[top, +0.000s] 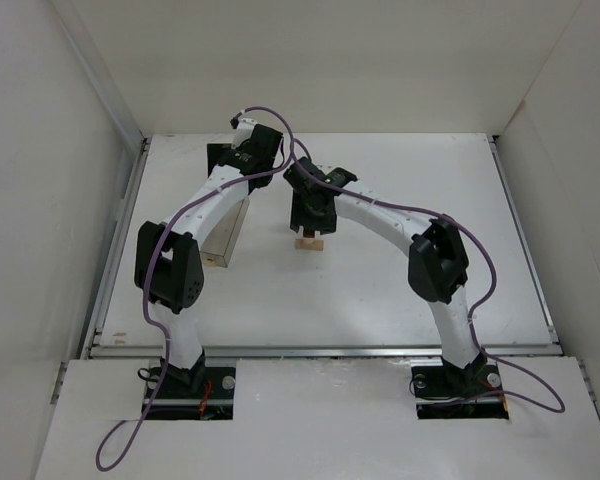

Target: Build the wood block tower

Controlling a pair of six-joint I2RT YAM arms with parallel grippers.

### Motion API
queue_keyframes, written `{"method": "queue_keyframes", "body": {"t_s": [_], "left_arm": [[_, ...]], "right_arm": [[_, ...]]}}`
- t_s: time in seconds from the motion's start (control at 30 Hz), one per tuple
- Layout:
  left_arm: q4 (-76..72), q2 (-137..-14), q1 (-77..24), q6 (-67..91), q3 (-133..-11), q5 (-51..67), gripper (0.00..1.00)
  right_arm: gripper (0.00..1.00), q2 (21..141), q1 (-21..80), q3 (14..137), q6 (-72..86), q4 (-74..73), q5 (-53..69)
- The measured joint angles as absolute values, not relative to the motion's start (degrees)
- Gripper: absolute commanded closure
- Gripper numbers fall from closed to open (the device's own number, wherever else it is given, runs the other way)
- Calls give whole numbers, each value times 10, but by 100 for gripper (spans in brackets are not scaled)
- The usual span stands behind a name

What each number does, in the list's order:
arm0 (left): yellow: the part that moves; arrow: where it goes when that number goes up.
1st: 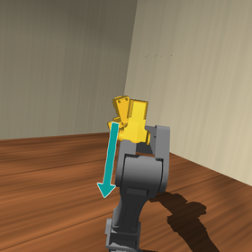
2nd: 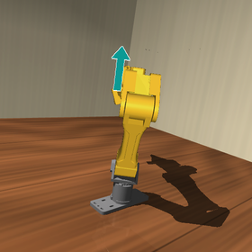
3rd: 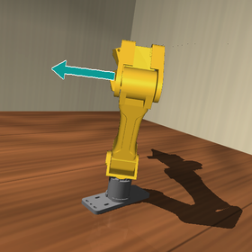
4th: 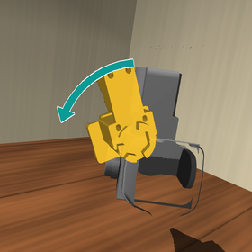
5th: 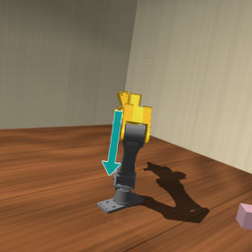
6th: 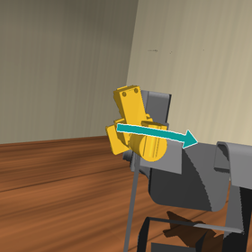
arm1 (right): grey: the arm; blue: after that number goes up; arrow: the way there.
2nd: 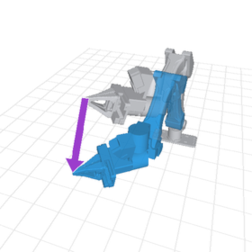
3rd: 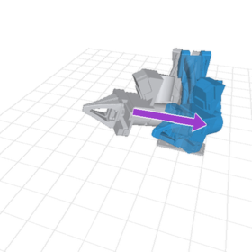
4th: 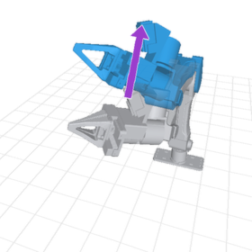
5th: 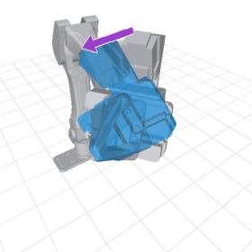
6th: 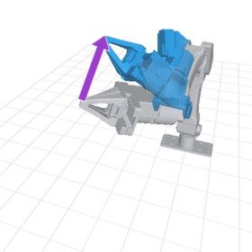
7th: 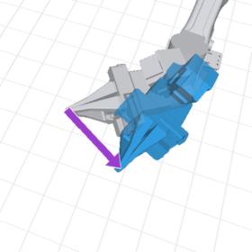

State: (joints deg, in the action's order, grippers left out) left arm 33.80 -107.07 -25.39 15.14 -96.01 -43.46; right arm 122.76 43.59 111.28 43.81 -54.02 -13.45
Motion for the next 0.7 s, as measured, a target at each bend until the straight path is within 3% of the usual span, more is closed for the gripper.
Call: {"method": "queue_keyframes", "body": {"t_s": [0.17, 0.33, 0.57, 0.7], "left_arm": [[338, -1070, -254, 151, -960, -435, 0], [336, -1070, -254, 151, -960, -435, 0], [334, -1062, -254, 151, -960, -435, 0], [332, -1059, -254, 151, -960, -435, 0]], "right_arm": [[26, 1228, 436, 1113, 435, -540, -133], [1, 1216, 436, 1100, 418, -530, -131], [0, 1022, 412, 990, 375, -503, -158], [0, 885, 300, 985, 350, -499, -220]]}}
